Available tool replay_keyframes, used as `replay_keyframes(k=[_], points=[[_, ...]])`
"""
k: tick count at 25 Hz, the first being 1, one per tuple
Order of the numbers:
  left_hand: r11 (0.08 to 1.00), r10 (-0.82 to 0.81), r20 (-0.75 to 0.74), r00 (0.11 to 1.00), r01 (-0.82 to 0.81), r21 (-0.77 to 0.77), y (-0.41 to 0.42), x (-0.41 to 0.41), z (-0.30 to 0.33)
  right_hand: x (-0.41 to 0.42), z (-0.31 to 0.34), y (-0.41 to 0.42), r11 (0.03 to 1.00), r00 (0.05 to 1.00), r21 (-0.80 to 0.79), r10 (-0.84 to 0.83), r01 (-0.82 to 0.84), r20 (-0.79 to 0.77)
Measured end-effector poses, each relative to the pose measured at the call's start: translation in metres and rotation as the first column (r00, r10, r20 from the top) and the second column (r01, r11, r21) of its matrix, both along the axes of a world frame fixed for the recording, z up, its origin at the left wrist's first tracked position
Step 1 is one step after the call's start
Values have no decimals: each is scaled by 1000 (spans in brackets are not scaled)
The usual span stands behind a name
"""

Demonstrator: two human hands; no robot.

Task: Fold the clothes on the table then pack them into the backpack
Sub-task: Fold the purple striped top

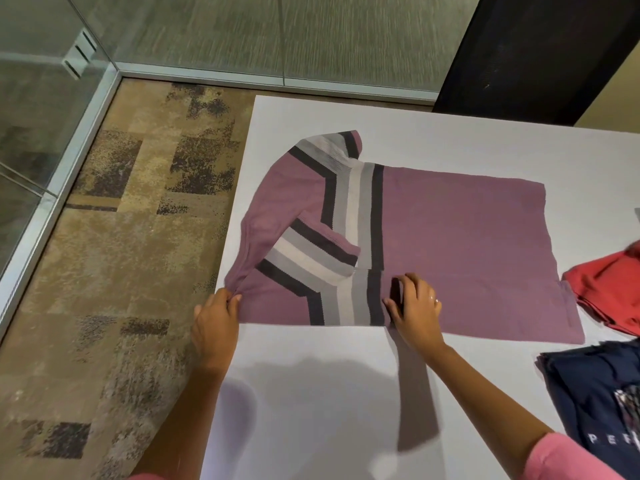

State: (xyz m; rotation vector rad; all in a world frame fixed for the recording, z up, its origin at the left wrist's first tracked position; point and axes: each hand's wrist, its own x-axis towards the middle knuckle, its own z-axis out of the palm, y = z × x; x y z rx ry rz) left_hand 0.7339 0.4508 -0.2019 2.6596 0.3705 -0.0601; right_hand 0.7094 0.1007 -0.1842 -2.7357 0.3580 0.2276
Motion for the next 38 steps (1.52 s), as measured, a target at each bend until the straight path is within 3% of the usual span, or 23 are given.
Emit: replay_keyframes(k=[4,6,8,10,13,15,18,20,25,29,38], points=[[980,114,40,993,-119,160,-14,-2,6,-39,-11,-11,989,978,-95,97,-116,-185],[977,95,73,993,-107,184,-39,-5,10,-43,-13,-10,982,966,-114,124,-152,-228],[986,-42,81,996,28,167,-73,-12,14,-43,-8,-6,969,950,-109,187,-220,-251],[949,-278,40,960,268,164,-110,-21,13,-45,-2,0,914,887,-113,340,-390,-314],[737,-634,-88,768,635,232,-149,-33,0,-54,-5,9,840,809,-110,465,-532,-361],[645,-708,-176,684,728,231,-157,-38,-9,-59,-9,6,834,788,-62,490,-548,-374],[629,-706,-253,661,750,204,-154,-42,-14,-62,-13,-6,811,777,-39,544,-584,-318],[652,-674,-277,685,728,211,-154,-42,-12,-60,-10,-14,853,820,-14,497,-522,-284],[841,-430,-287,856,495,219,-161,-37,-8,-53,-8,-60,997,958,-31,65,-77,-281],[899,-315,-280,907,380,217,-155,-31,-12,-55,-6,-110,988,915,-142,-118,68,-386],[891,-313,-277,909,382,247,-142,-30,-12,-52,0,-163,973,829,-148,-227,175,-511]])
